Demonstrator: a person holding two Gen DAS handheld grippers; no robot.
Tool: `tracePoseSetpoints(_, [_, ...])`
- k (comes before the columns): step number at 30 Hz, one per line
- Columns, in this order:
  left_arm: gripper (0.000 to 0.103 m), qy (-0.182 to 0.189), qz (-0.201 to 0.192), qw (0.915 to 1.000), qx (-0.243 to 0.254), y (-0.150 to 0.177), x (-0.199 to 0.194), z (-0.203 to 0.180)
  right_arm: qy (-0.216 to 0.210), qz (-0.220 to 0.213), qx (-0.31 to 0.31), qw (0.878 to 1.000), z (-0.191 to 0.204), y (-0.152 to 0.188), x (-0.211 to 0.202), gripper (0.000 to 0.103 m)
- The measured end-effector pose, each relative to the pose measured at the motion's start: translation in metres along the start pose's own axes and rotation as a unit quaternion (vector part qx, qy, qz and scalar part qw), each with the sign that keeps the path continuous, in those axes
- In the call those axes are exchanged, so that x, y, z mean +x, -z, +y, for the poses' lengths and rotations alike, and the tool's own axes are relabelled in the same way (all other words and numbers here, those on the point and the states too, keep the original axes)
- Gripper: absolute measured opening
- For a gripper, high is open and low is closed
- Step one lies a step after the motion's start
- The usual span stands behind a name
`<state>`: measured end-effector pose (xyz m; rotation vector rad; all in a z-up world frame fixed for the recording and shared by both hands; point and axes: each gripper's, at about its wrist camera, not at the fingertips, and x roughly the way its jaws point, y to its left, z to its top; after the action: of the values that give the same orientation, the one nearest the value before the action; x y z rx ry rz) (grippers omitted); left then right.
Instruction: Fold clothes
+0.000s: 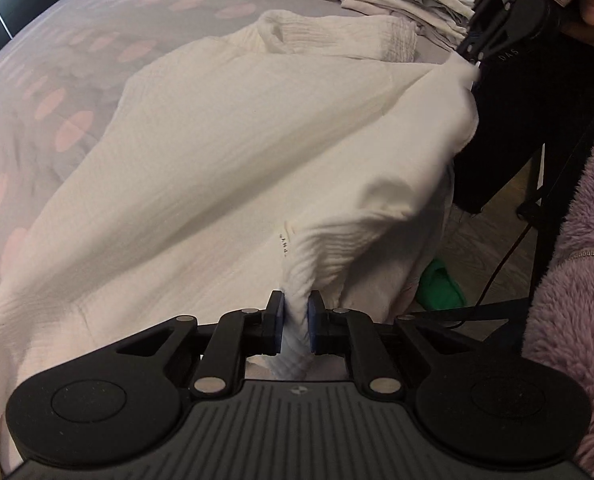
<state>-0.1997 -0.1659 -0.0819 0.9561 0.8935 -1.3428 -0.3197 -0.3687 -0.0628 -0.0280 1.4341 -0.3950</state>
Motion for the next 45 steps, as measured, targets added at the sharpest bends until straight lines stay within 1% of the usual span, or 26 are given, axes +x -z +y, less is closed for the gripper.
tracePoseSetpoints(2, [0.017, -0.007, 0.0, 1.0, -0.007, 0.003, -0.006, 0.004, 0.013, -0.007, 0.008, 1.0, -0.001, -0.002, -0.004, 0.006])
tracePoseSetpoints(6, [0.018, -0.03, 0.005, 0.9993, -0.024, 0.006, -0.019, 0.012, 0.002, -0.052, 0.009, 0.999, -0.001, -0.007, -0.021, 0.008])
tracePoseSetpoints(8, [0.019, -0.043, 0.007, 0.9986, -0.032, 0.007, -0.022, 0.015, -0.017, -0.075, -0.002, 0.997, 0.008, -0.01, -0.029, 0.01])
tracePoseSetpoints(10, [0.021, -0.049, 0.008, 0.998, -0.039, 0.01, -0.023, 0.02, -0.044, -0.098, -0.023, 0.994, 0.023, -0.011, -0.035, 0.021])
tracePoseSetpoints(11, [0.022, -0.05, 0.009, 0.9978, -0.042, 0.011, -0.024, 0.022, -0.057, -0.105, -0.037, 0.992, 0.033, -0.01, -0.036, 0.029])
tracePoseSetpoints(12, [0.023, -0.053, 0.012, 0.9977, -0.042, 0.013, -0.025, 0.023, -0.07, -0.109, -0.053, 0.99, 0.044, -0.01, -0.035, 0.03])
tracePoseSetpoints(13, [0.023, -0.057, 0.015, 0.9975, -0.038, 0.016, -0.025, 0.025, -0.083, -0.113, -0.069, 0.988, 0.055, -0.009, -0.035, 0.031])
tracePoseSetpoints(15, [0.023, -0.068, 0.023, 0.997, -0.027, 0.02, -0.023, 0.028, -0.104, -0.121, -0.106, 0.981, 0.079, -0.004, -0.032, 0.036])
tracePoseSetpoints(18, [0.024, -0.078, 0.036, 0.9962, -0.016, 0.031, -0.02, 0.036, -0.119, -0.128, -0.166, 0.97, 0.114, 0.002, -0.026, 0.042])
tracePoseSetpoints(19, [0.024, -0.082, 0.04, 0.9957, -0.015, 0.035, -0.019, 0.038, -0.123, -0.13, -0.182, 0.967, 0.124, 0.004, -0.023, 0.042])
tracePoseSetpoints(22, [0.025, -0.093, 0.045, 0.9946, -0.003, 0.046, -0.014, 0.044, -0.131, -0.135, -0.211, 0.959, 0.143, 0.007, -0.015, 0.044])
tracePoseSetpoints(25, [0.029, -0.109, 0.049, 0.9926, 0.018, 0.058, -0.009, 0.048, -0.129, -0.134, -0.226, 0.956, 0.153, 0.009, -0.008, 0.044])
tracePoseSetpoints(27, [0.029, -0.111, 0.058, 0.9916, 0.032, 0.064, -0.007, 0.049, -0.127, -0.131, -0.228, 0.957, 0.155, 0.01, -0.004, 0.044])
tracePoseSetpoints(30, [0.032, -0.125, 0.058, 0.987, 0.084, 0.073, -0.005, 0.044, -0.129, -0.128, -0.216, 0.959, 0.151, 0.01, -0.001, 0.045])
tracePoseSetpoints(32, [0.032, -0.147, 0.05, 0.9799, 0.126, 0.079, -0.003, 0.039, -0.125, -0.127, -0.211, 0.961, 0.15, 0.01, 0.0, 0.045])
tracePoseSetpoints(34, [0.034, -0.169, 0.043, 0.9682, 0.18, 0.085, 0.0, 0.031, -0.12, -0.126, -0.207, 0.963, 0.149, 0.011, 0.001, 0.045])
tracePoseSetpoints(36, [0.036, -0.181, 0.043, 0.9527, 0.24, 0.094, 0.006, 0.022, -0.117, -0.124, -0.204, 0.964, 0.149, 0.01, 0.001, 0.045])
tracePoseSetpoints(38, [0.037, -0.194, 0.043, 0.9332, 0.3, 0.102, 0.012, 0.013, -0.116, -0.122, -0.201, 0.965, 0.15, 0.009, 0.002, 0.046])
tracePoseSetpoints(42, [0.037, -0.22, 0.043, 0.9027, 0.367, 0.116, 0.029, 0.006, -0.115, -0.115, -0.196, 0.967, 0.15, 0.009, 0.004, 0.046])
tracePoseSetpoints(45, [0.037, -0.239, 0.042, 0.8776, 0.413, 0.126, 0.041, 0.002, -0.115, -0.114, -0.195, 0.967, 0.15, 0.009, 0.005, 0.046])
